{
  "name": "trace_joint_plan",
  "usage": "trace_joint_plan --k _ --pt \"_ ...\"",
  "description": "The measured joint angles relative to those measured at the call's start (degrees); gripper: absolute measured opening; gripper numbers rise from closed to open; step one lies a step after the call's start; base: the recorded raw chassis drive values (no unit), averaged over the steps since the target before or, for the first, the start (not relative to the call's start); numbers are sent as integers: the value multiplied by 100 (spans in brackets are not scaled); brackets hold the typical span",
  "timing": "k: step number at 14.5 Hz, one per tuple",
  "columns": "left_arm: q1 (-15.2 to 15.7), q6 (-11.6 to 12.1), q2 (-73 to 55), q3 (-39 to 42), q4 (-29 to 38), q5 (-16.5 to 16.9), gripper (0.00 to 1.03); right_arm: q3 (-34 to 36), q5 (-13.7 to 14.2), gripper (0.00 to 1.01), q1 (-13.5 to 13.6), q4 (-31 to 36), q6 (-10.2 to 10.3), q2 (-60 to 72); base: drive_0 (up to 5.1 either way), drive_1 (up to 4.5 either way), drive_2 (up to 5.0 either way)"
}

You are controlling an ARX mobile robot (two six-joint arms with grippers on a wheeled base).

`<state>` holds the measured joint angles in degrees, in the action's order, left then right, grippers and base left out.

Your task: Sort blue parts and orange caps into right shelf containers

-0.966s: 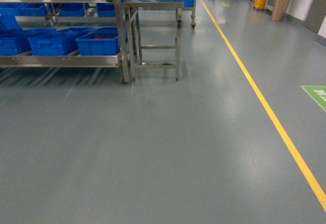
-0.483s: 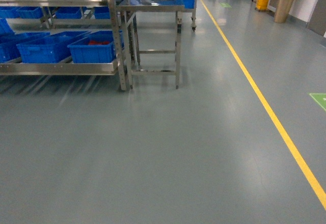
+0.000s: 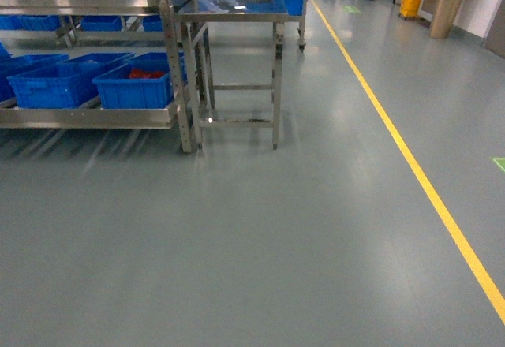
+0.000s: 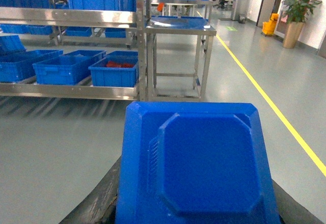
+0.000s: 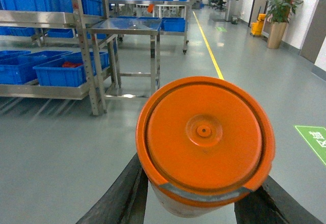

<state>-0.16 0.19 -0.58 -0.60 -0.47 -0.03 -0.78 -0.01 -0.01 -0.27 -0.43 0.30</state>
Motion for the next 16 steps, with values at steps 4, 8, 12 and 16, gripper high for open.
trace_joint_plan --k 4,8,12,16 --pt "0 0 0 0 13 -2 43 0 0 41 0 0 0 -2 -2 426 -431" --pt "0 0 0 0 13 0 43 0 0 41 0 9 2 0 -2 426 -431" --pt "0 0 0 0 7 0 43 0 0 41 0 0 0 0 2 431 -427" --pt "0 0 0 0 31 -9 43 0 0 41 0 20 2 -2 3 432 -425"
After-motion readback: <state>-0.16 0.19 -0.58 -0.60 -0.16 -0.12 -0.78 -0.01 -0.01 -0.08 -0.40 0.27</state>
